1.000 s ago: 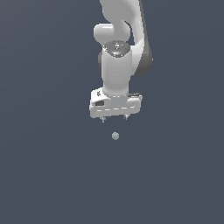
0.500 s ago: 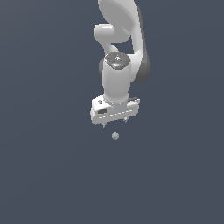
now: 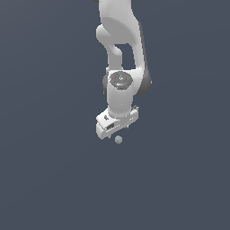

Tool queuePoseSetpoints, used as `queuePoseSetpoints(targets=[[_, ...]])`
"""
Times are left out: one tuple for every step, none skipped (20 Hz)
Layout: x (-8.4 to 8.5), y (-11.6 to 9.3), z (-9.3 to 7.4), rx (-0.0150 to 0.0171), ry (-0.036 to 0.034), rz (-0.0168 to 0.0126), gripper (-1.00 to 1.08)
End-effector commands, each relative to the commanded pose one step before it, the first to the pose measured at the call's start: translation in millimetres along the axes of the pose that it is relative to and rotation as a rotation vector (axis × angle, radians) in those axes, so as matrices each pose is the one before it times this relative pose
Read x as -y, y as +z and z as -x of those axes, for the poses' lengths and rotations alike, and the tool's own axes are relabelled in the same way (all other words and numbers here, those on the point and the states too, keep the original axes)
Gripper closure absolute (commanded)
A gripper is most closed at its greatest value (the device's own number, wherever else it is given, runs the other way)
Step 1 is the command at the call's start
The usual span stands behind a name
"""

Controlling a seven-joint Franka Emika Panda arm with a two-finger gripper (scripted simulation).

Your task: Pick up the object and move it to a goal position.

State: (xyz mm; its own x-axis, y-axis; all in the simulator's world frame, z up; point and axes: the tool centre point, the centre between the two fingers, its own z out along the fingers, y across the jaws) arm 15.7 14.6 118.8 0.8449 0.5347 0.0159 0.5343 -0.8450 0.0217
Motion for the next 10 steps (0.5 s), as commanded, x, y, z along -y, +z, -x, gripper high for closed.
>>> queuePoseSetpoints(targets=[[1.36, 12.30, 0.25, 0.00437, -0.06701, -0.00486, -0.92], [0.54, 4.30, 0.10, 0.00143, -0.02291, -0.00195, -0.92], [0.53, 4.01, 0.09, 0.00124, -0.02142, -0.00191, -0.92], [0.51, 3.73, 0.08, 0.00107, -0.01994, -0.00184, -0.92], [0.49, 3.45, 0.07, 0.00091, -0.01845, -0.00176, -0.92], [0.46, 3.17, 0.06, 0.00077, -0.01696, -0.00166, -0.92], [0.44, 2.89, 0.04, 0.00065, -0.01549, -0.00156, -0.92], [0.40, 2.62, 0.03, 0.00054, -0.01401, -0.00144, -0.92], [0.37, 2.34, 0.03, 0.00045, -0.01253, -0.00131, -0.92], [0.33, 2.06, 0.02, 0.00036, -0.01105, -0.00117, -0.92]])
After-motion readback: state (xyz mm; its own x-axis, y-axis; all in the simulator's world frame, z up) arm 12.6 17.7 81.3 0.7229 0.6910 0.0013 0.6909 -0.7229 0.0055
